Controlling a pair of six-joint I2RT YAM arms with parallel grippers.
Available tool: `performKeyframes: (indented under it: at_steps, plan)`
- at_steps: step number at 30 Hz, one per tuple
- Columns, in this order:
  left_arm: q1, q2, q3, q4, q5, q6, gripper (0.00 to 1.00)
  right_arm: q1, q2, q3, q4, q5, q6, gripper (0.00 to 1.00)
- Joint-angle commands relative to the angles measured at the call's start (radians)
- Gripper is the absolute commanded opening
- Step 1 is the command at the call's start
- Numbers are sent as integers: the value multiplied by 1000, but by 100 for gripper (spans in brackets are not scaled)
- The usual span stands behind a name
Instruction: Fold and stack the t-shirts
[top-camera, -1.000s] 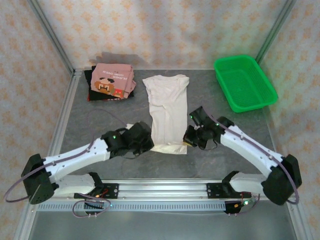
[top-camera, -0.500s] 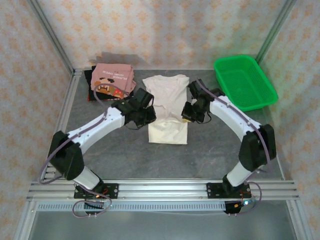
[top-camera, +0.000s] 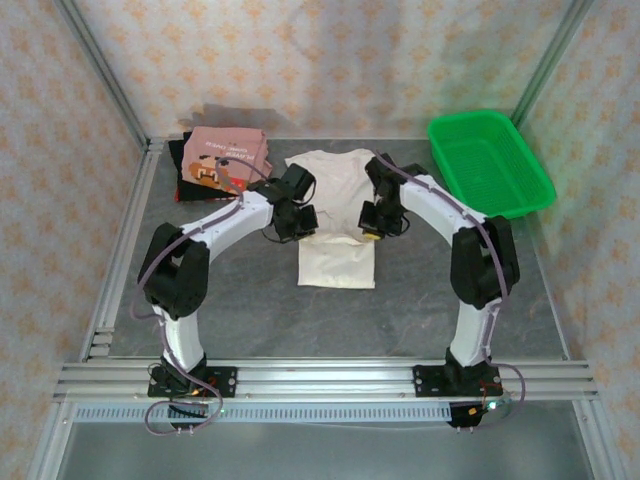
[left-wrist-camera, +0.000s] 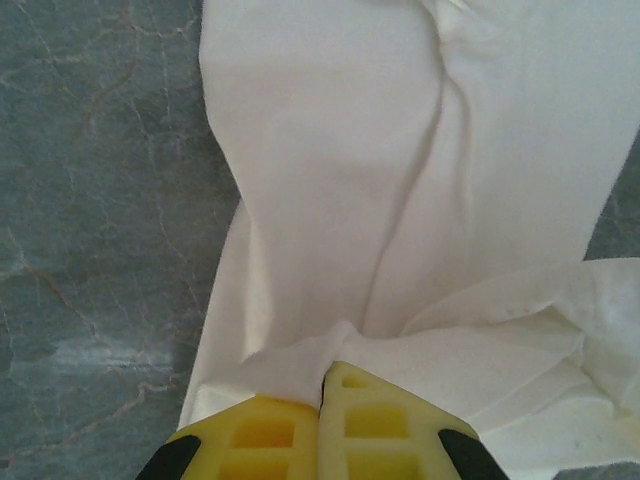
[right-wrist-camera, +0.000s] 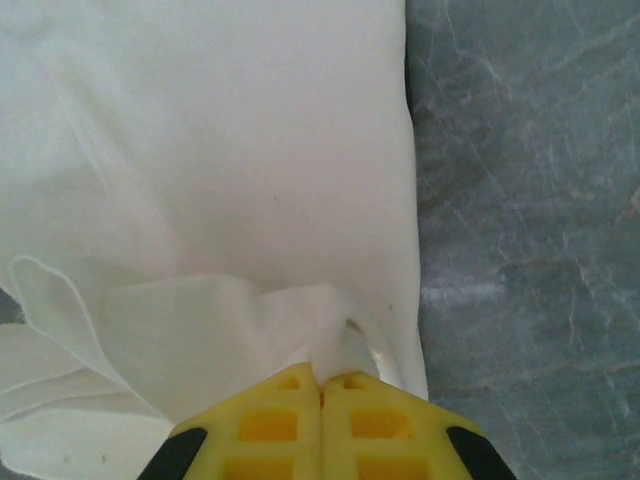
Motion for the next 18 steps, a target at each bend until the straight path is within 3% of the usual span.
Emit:
performKeyframes:
  at_steps: [1, 11, 13, 15, 18]
  plan:
    - [17, 23, 54, -19, 10, 38, 0, -13, 47, 68, -37, 47, -37, 0]
    - [50, 180, 162, 5, 37, 55, 3, -38, 210, 190, -22, 39, -23, 1]
    - [52, 204, 206, 11, 53, 51, 20, -51, 236, 225, -22, 34, -10, 9]
    - [58, 218, 267, 2, 61, 44, 41, -71, 243, 260, -9, 21, 8, 22]
    - [65, 200, 335, -26, 49, 37, 58, -95, 205, 296, 16, 2, 12, 38]
